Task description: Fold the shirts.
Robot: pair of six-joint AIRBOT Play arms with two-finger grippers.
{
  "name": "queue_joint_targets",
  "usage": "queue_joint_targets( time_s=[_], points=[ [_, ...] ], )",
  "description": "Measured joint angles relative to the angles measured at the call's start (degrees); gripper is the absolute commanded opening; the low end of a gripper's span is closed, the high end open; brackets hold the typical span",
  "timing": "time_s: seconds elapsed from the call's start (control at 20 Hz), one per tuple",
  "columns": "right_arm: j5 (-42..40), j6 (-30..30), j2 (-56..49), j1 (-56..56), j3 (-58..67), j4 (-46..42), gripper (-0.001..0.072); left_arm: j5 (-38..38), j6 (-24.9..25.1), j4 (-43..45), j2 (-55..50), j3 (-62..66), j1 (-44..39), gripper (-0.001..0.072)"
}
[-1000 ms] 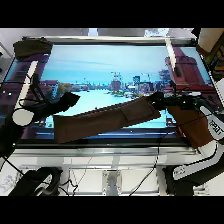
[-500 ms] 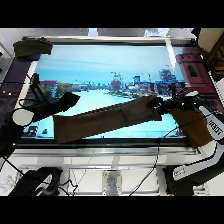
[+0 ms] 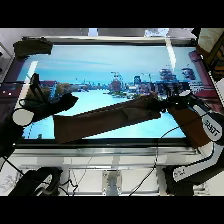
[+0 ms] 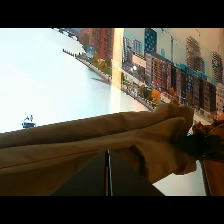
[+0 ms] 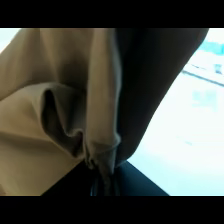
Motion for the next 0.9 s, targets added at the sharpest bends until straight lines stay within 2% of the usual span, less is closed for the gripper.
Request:
queue_joint_targets(
  time_s=[0.2,0.45,0.7,0.9],
  points=[
    [1.9,-0.3,2.8,-1.4,1.2,-0.5,0.0027,-0.2,0.1,0.3,-3.2,0.0,-3.5,0.0006],
    [4.0,1.2,8.7,-2.9,1.7,-3.8,0.0026,5.1,0.1,-0.1,-16.4,1.1,-15.1,0.0006],
    [7.8,3.3,13.0,-4.2,1.9,-6.7,0.0027,8.3,2.6,-0.8,-35.3,12.8,-23.9,0.0006],
    [9.3,3.8,15.1,-4.5,1.9,-7.2,0.0027,3.6,3.0,4.2,-45.7,22.2,-25.9,0.0005]
  ],
)
